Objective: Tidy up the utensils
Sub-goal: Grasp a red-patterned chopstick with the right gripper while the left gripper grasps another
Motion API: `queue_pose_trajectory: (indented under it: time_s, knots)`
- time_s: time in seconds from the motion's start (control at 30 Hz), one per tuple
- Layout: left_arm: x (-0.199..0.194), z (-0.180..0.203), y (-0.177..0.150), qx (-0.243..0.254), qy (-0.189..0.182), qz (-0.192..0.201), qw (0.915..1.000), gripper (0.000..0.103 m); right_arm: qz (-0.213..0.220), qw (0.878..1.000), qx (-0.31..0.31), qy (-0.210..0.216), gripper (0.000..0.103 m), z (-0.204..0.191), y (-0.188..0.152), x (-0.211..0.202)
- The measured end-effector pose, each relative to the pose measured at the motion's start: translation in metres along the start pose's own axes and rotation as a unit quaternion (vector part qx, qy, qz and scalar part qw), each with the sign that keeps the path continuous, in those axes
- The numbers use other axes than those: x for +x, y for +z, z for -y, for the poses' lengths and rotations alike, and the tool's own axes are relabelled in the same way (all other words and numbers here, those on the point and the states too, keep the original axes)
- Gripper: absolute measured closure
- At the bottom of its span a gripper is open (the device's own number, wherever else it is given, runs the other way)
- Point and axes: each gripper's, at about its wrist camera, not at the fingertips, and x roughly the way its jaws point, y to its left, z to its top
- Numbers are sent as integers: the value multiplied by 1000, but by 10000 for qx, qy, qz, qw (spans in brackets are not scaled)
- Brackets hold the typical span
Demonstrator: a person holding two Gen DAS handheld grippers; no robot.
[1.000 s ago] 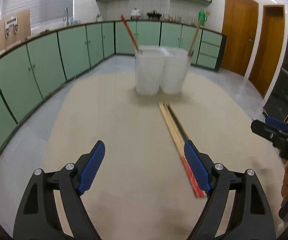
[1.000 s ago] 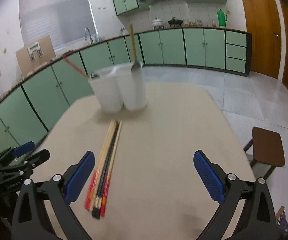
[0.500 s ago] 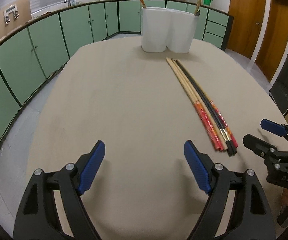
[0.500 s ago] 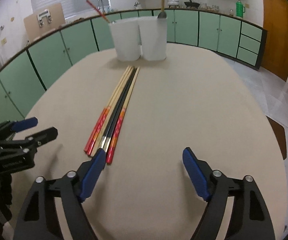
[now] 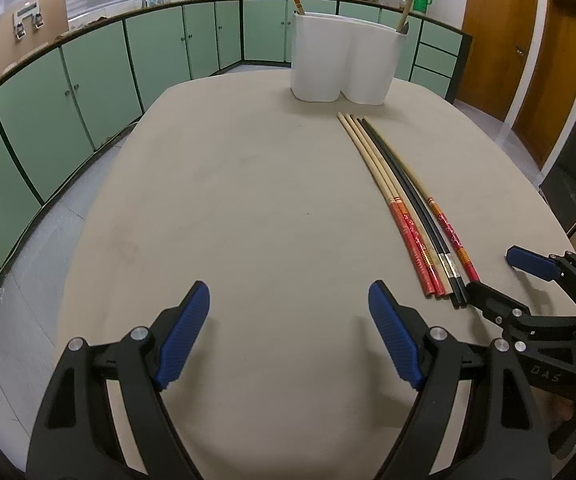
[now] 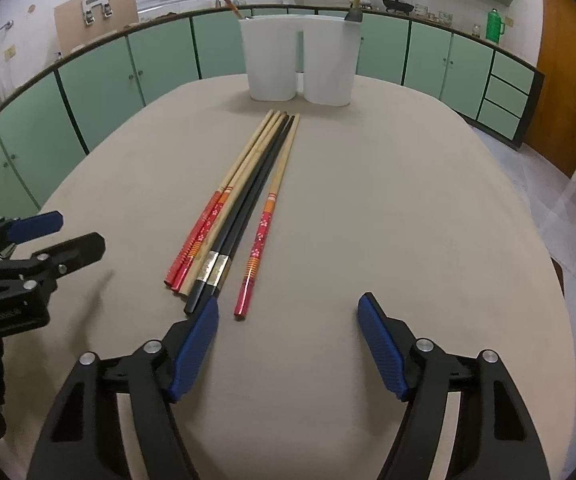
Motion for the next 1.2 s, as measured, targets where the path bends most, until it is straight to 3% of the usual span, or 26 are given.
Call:
queue_pose_trajectory:
  time_s: [0.17, 0.23, 0.33, 0.37, 0.63, 0.97, 1.2]
  knots:
    - [2, 5, 0, 27, -42, -23, 10000, 23, 40, 10000, -90, 5, 52, -4, 1, -1]
    - [3, 8, 0, 45, -87, -49, 9999, 23, 63, 9999, -141, 59, 71, -7, 1, -1]
    - [6, 16, 0, 100, -182, -81, 9998, 23, 72, 9995, -233, 184, 93, -11, 2, -2]
    - [7, 19, -1, 117, -210, -89, 9997, 23, 74, 9995, -217, 199, 96, -10, 2, -2]
    - [16, 46, 1, 228, -374, -133, 9990, 23, 74, 9997, 184, 124, 97, 17, -1, -6]
    - [29, 60, 1, 362, -157, -223, 9990, 23, 92, 9995, 293, 93, 97, 31, -4, -7]
    - [26, 47, 2, 123, 60, -224, 9997, 23, 93, 9993, 311, 161, 97, 32, -4, -7]
